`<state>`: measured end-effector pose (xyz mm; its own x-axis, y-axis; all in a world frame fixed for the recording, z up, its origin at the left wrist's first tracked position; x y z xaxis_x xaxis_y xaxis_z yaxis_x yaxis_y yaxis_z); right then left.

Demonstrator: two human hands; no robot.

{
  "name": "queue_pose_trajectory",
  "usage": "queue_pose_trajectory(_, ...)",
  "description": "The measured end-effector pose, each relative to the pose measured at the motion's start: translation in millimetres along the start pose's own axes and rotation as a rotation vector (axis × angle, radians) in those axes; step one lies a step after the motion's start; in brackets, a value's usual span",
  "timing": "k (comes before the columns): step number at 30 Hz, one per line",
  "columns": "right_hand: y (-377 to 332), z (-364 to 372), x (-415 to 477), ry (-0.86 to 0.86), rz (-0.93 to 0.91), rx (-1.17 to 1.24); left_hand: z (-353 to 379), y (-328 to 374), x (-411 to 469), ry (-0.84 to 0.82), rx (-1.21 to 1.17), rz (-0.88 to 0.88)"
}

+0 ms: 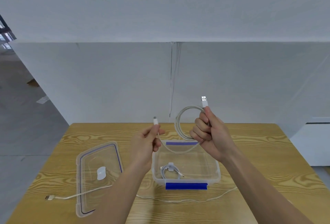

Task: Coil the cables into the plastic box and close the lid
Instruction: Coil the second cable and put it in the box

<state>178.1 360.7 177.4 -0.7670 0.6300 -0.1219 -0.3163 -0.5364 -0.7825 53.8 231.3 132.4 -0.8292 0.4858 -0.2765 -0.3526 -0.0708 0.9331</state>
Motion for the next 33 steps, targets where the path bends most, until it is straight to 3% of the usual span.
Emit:
queue_pose_trajectory(3,5,6,-1,-0.016,0.015,-0.001,19,7,-6,-0.162,0.206,0.115)
queue_pose_trajectory(6,8,11,-1,-0.024,0.018,-0.01,33,10,-11,-0.317,0.271,0.113)
queue_pose_trajectory(19,13,7,4,0.057,0.004,-0.033,38,22,-21,-0.599,0.071,0.145)
queue_pose_trajectory(24,16,7,5,0.067,-0.015,-0.101,34,23,-15,-0.352,0.292,0.265)
queue_pose_trajectory(29,18,4,8,0.075,-0.053,-0.211,30,35,-15,-0.198,0.249,0.394)
queue_pose_trajectory(33,21,-9,10,0.119,-0.04,-0.225,21,62,-20,-0.107,0.067,0.484)
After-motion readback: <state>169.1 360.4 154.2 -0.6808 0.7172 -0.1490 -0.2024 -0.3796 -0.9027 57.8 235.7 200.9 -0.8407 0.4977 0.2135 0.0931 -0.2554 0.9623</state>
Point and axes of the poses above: each hand's wrist, its own x-axis towards the middle knuckle, its own z-axis out of the palm, y = z × x, the point moved 5 cm from there along x, towards the middle knuckle, and after that the axes turned 7 degrees about y, right-handed, at the moved point
